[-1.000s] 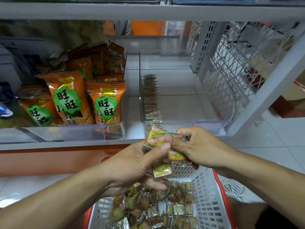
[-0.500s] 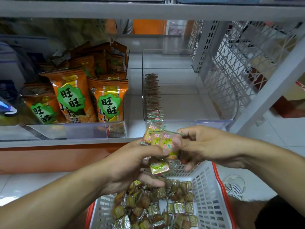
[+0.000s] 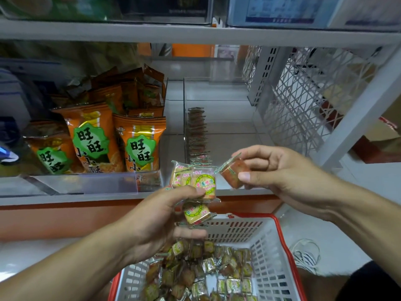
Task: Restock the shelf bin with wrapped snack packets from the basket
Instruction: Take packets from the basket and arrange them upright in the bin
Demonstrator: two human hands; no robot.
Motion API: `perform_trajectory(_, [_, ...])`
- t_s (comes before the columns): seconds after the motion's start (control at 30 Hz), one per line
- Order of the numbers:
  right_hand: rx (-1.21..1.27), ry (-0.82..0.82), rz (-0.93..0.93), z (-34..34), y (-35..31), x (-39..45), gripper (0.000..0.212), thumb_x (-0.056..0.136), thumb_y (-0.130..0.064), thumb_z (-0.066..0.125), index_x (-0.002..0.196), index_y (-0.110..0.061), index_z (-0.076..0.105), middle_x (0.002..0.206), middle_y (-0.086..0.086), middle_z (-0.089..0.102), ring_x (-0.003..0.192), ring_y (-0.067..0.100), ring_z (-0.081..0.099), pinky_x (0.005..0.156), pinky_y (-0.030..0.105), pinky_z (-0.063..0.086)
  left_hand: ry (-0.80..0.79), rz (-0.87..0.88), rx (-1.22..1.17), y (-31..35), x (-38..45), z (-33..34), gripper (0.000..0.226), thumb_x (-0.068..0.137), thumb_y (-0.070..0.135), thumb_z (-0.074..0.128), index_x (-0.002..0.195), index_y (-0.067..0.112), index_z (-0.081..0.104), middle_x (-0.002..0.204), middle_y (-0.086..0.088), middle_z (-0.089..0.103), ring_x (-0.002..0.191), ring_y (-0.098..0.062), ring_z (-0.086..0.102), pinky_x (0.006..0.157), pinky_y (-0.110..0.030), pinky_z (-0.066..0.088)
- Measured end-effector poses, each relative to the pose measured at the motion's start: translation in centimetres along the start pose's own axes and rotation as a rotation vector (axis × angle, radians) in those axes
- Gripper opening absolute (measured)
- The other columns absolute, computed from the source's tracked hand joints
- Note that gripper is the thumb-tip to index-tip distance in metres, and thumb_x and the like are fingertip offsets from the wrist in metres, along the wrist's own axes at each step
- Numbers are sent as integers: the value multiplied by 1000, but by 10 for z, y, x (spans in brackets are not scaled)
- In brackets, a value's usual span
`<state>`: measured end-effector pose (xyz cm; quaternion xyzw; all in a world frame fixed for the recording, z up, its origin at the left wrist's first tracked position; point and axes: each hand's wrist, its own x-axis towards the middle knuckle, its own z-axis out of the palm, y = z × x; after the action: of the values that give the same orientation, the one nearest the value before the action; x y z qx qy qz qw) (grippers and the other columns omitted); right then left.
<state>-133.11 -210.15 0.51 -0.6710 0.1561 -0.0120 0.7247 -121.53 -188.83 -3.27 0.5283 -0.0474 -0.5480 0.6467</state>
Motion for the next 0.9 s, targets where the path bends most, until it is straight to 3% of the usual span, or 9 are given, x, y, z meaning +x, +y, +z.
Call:
perform_trajectory(0.13, [-119,8,-301,22,0,-11,26,68,-8,80,87,-26,79,118,-2,73,110,15,70,88,20,54,-36,-16,0,1,-1,1,25,76,25,80,100,16,82,108,-8,78,91,-26,77,60,-35,64])
perform_trajectory(0.3, [-130,49,-286,40,12,-15,38,75,19,73,78,-18,80,126,-9,67,102,17,74,80,19,56,-77,-7,-2,-1,-1,1,26,79,25,80,104,17,81,116,-13,76,90,-26,76,58,-34,63])
perform_trajectory(0.43, [-163,60,-236,38,16,-15,38,82,18,68,72,-17,79,112,-6,74,97,13,74,75,18,56,-76,-4,3,-3,-1,0,25,75,27,77,97,16,82,116,-12,76,92,-28,76,58,-34,63])
perform_trajectory(0.57, [-136,40,-147,35,19,-14,38,91,10,55,86,-20,78,95,0,78,87,8,73,76,16,55,-59,15,31,-4,-1,0,18,78,27,78,93,19,83,116,-9,77,95,-27,75,59,-34,63])
perform_trajectory(0.7, [-116,19,-134,33,25,-12,1,92,-20,71,92,-20,72,94,3,74,88,19,70,82,31,60,-40,27,79,-4,0,0,26,83,23,79,106,12,79,113,-13,77,94,-28,76,59,-33,64])
perform_trajectory(0.8, [-62,-2,-87,30,29,-10,32,80,-15,71,106,-13,52,104,7,73,85,27,67,77,37,57,-36,63,185,-3,-1,0,22,88,18,76,110,20,77,115,-10,77,96,-25,77,62,-33,64])
perform_trajectory(0.9, [-78,-100,0,26,23,-10,51,81,-12,69,126,-19,47,123,0,72,91,30,70,85,47,57,-55,38,264,-2,-3,0,19,90,12,74,104,23,77,111,-7,78,92,-21,77,62,-33,64])
